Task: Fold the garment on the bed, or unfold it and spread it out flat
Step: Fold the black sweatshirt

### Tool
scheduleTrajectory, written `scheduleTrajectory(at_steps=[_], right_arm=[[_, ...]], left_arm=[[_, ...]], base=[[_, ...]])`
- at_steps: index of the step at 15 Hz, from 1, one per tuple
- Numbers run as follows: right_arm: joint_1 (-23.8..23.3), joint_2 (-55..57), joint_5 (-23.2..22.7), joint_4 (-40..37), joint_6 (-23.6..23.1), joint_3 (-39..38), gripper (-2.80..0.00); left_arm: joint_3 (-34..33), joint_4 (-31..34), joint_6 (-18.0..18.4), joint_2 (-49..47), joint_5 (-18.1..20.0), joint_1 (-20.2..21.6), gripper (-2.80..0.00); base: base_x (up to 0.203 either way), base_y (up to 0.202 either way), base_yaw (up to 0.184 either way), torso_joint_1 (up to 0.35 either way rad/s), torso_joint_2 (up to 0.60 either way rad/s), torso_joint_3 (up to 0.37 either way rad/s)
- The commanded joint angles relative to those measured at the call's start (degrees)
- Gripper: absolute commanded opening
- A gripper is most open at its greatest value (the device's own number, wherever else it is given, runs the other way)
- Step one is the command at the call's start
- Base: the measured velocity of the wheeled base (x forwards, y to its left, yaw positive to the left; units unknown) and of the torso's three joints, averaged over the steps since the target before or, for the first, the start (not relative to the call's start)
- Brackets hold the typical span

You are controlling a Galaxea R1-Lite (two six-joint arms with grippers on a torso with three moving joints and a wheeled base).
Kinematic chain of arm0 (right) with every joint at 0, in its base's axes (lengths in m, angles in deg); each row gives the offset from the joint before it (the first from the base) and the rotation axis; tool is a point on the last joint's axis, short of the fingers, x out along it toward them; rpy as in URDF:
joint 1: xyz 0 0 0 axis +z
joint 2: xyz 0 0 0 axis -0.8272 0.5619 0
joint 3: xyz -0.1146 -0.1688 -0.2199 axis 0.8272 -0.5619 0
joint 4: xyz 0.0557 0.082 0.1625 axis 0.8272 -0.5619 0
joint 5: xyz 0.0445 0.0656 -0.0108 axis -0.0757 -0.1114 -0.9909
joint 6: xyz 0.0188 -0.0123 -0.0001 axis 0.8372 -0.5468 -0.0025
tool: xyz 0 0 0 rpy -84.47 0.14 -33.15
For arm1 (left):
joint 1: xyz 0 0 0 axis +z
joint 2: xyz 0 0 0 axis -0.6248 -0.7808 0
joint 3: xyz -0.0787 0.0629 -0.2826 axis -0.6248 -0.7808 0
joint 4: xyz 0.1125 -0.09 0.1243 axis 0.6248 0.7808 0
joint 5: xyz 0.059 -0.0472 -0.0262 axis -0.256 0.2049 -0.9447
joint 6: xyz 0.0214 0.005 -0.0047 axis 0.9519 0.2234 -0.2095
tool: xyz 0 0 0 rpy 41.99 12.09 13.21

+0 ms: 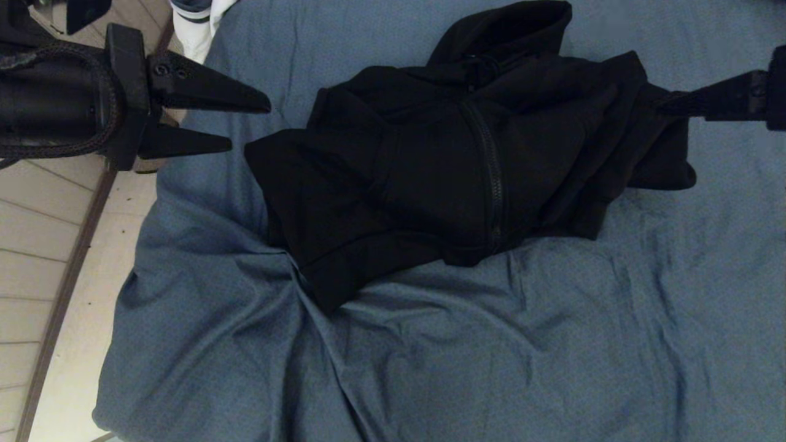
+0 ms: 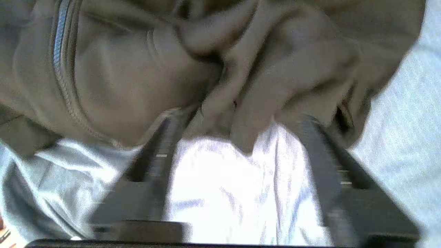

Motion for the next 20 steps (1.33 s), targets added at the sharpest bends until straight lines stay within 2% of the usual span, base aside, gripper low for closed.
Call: scheduleTrajectory(at_steps=[1, 3, 6, 9, 12, 16, 20], right_arm=[[0.1, -3.8, -0.2, -1.5, -0.2, -2.1, -2.8], [0.1, -5.2, -0.2, -3.0, -0.2, -4.7, -2.8], [0.1, -6.2, -0.3, -3.0, -0.2, -10.9, -2.8], [0.0, -7.3, -0.3, -2.7, -0.1, -18.4, -2.8], [-0.5, -6.8, -0.3, -1.6, -0.3, -23.9, -2.8], [-0.7, -3.8, -0.5, 10.4, -0.7, -33.2, -2.8], [-0.9, -3.3, -0.5, 12.7, -0.5, -34.0, -2.8]], left_arm=[[-0.7, 2.2, -0.1, 4.0, 0.1, -0.3, -2.8], [-5.4, 3.5, 0.7, 6.4, 0.1, -0.4, -2.8], [-15.4, 4.8, 4.4, 8.3, 0.3, -0.9, -2.8], [-22.2, 4.0, 5.0, 7.7, 0.6, -2.7, -2.8], [-24.8, -2.3, 4.8, 3.8, 0.7, -2.8, -2.8], [-25.4, -10.6, 4.5, -1.3, 0.5, -2.8, -2.8], [-24.5, -13.9, 4.4, -2.7, 0.1, -2.7, -2.8]], base=[[0.0, 0.0, 0.0, 0.0, 0.0, 0.0], [0.0, 0.0, 0.0, 0.0, 0.0, 0.0], [0.0, 0.0, 0.0, 0.0, 0.0, 0.0], [0.0, 0.0, 0.0, 0.0, 0.0, 0.0], [0.0, 0.0, 0.0, 0.0, 0.0, 0.0], [0.0, 0.0, 0.0, 0.0, 0.0, 0.0], [0.0, 0.0, 0.0, 0.0, 0.0, 0.0]])
